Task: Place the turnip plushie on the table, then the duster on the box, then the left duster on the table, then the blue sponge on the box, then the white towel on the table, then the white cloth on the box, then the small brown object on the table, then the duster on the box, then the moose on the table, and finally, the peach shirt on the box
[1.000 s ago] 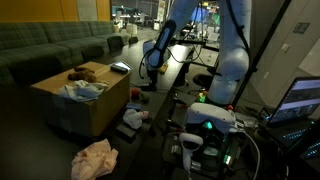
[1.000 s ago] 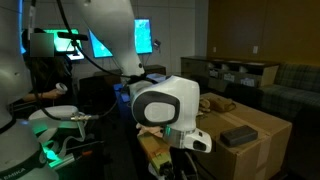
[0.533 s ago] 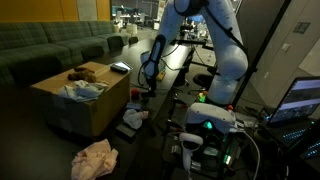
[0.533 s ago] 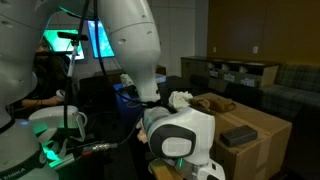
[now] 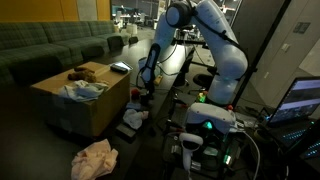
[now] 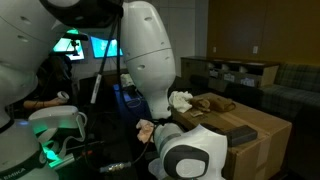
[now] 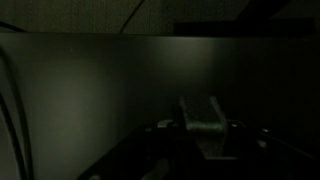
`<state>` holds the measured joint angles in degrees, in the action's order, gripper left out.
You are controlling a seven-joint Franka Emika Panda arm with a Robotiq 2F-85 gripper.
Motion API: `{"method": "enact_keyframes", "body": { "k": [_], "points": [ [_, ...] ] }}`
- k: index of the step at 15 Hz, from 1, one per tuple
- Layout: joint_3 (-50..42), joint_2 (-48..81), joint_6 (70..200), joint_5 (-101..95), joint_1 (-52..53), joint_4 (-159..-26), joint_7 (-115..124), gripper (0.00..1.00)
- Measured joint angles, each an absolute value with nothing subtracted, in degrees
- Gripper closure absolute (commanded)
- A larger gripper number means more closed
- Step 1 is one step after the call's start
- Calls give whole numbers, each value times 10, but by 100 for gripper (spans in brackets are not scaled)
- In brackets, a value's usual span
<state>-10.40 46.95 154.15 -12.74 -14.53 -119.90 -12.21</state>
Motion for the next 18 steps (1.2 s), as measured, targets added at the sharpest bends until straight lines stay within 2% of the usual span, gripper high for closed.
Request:
{"method": "enact_keyframes", "body": {
  "k": [7, 8, 9, 10, 15, 18],
  "points": [
    [-100, 496, 1541, -125, -145, -1164, -122, 91],
    [-100, 499, 1541, -124, -145, -1161, -121, 45],
    [-101, 502, 1541, -123, -146, -1158, -121, 45],
    [-101, 503, 1541, -122, -146, -1157, -121, 40],
    [-103, 509, 1542, -121, -150, -1155, -118, 2],
    [-103, 499, 1550, -121, -153, -1157, -118, 0]
  ]
}}
